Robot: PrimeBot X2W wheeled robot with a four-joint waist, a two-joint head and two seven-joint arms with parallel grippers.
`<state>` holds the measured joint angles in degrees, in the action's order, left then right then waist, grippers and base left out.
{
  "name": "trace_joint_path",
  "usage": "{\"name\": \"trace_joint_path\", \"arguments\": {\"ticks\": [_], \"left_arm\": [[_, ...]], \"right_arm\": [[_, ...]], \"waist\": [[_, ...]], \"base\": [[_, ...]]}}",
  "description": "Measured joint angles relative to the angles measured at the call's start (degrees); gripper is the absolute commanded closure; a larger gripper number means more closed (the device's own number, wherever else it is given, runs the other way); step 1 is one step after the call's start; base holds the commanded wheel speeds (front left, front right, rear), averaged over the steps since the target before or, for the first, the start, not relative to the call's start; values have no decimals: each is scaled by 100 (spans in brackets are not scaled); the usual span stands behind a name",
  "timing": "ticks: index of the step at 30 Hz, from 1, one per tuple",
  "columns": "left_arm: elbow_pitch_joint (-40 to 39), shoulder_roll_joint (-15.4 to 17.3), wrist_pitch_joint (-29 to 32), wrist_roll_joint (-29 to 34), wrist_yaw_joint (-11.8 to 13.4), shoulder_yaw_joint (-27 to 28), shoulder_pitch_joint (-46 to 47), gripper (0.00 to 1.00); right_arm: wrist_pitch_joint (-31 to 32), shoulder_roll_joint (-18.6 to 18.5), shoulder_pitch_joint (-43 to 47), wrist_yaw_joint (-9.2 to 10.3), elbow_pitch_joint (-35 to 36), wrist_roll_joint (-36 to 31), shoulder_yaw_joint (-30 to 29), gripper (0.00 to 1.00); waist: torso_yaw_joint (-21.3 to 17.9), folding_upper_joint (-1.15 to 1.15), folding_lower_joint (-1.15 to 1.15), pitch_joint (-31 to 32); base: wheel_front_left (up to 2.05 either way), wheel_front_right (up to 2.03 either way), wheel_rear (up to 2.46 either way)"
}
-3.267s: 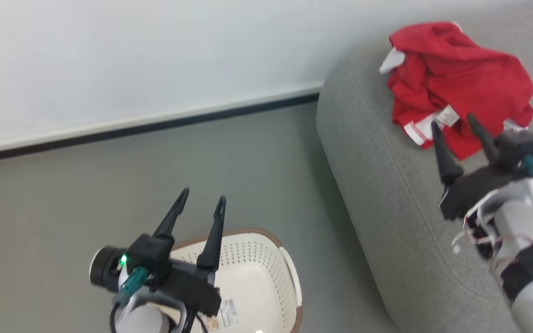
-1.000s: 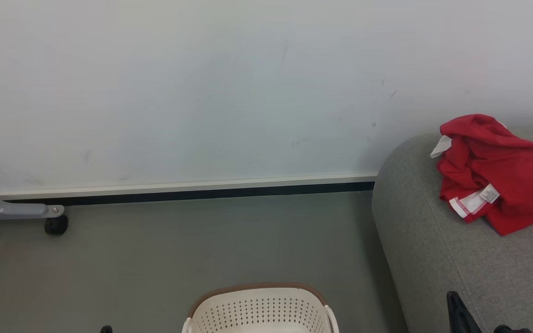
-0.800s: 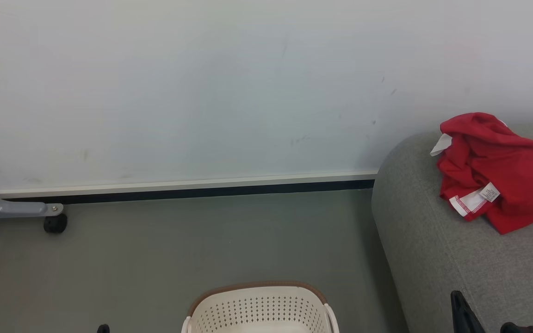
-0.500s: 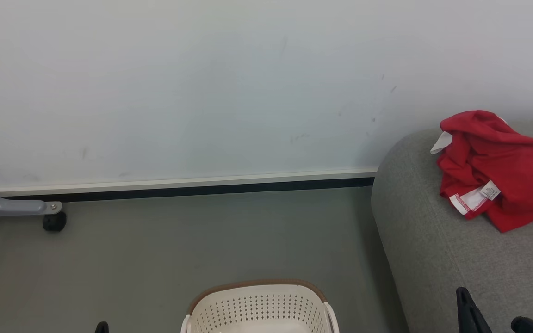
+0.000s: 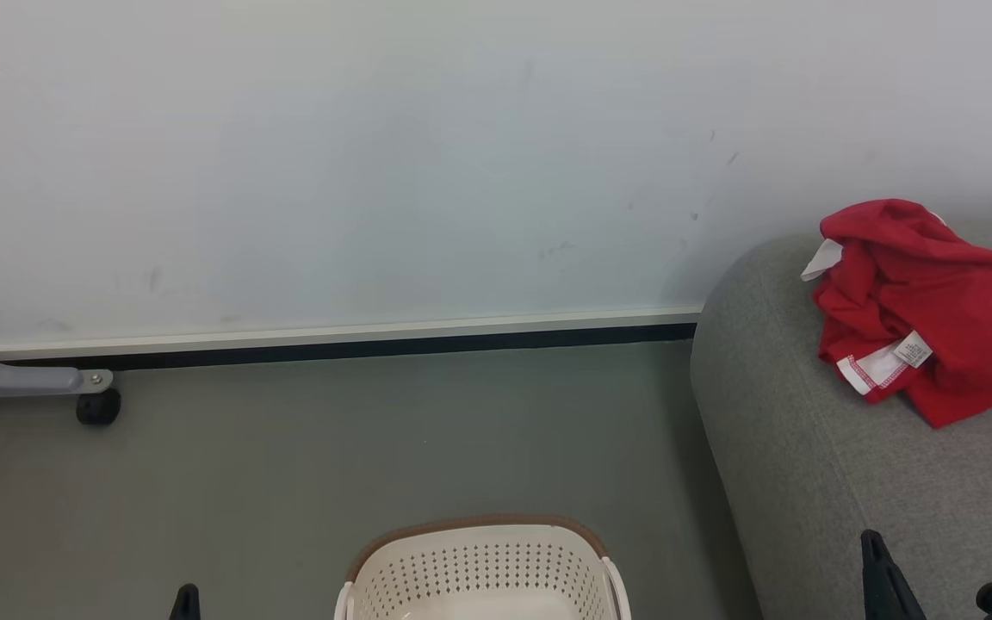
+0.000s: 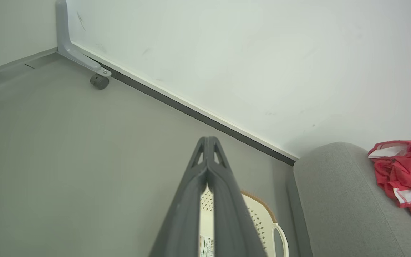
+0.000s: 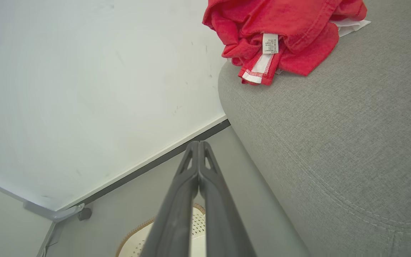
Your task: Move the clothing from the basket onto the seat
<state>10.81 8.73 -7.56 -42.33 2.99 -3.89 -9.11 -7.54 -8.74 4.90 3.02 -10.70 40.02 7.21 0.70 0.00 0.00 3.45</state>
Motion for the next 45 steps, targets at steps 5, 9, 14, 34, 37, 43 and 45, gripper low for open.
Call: {"name": "trace_joint_path", "arguments": {"ticks": [5, 9, 14, 34, 37, 43, 45], "left_arm": [[33, -40, 96, -304, -55, 57, 91, 100], [75, -76, 178, -520, -108, 114, 154, 100], [111, -114, 268, -851, -169, 170, 224, 100], [259, -267, 632, -2151, -413, 399, 575, 100], [292, -292, 683, -2291, -460, 437, 625, 100], [322, -337, 767, -2628, -543, 500, 702, 100], [342, -352, 801, -2738, -559, 520, 743, 100]], "right_arm": [[99, 38, -90, -53, -41, 334, -98, 100], [162, 69, -113, -104, -75, 586, -177, 100], [272, 120, -193, -168, -115, 910, -271, 100], [630, 272, -438, -416, -276, 2250, -657, 100], [681, 303, -469, -463, -296, 2452, -715, 100], [756, 336, -520, -528, -347, 2777, -809, 100], [804, 348, -565, -556, -357, 2916, -844, 100]], "waist": [[-4, 0, 0, -23], [-8, 0, 0, -41], [-12, 0, 0, -64], [-31, 0, 0, -156], [-33, 0, 0, -170], [-38, 0, 0, -192], [-40, 0, 0, -201]], "base": [[0, 0, 0], [0, 0, 0], [0, 0, 0], [0, 0, 0], [0, 0, 0], [0, 0, 0], [0, 0, 0]]}}
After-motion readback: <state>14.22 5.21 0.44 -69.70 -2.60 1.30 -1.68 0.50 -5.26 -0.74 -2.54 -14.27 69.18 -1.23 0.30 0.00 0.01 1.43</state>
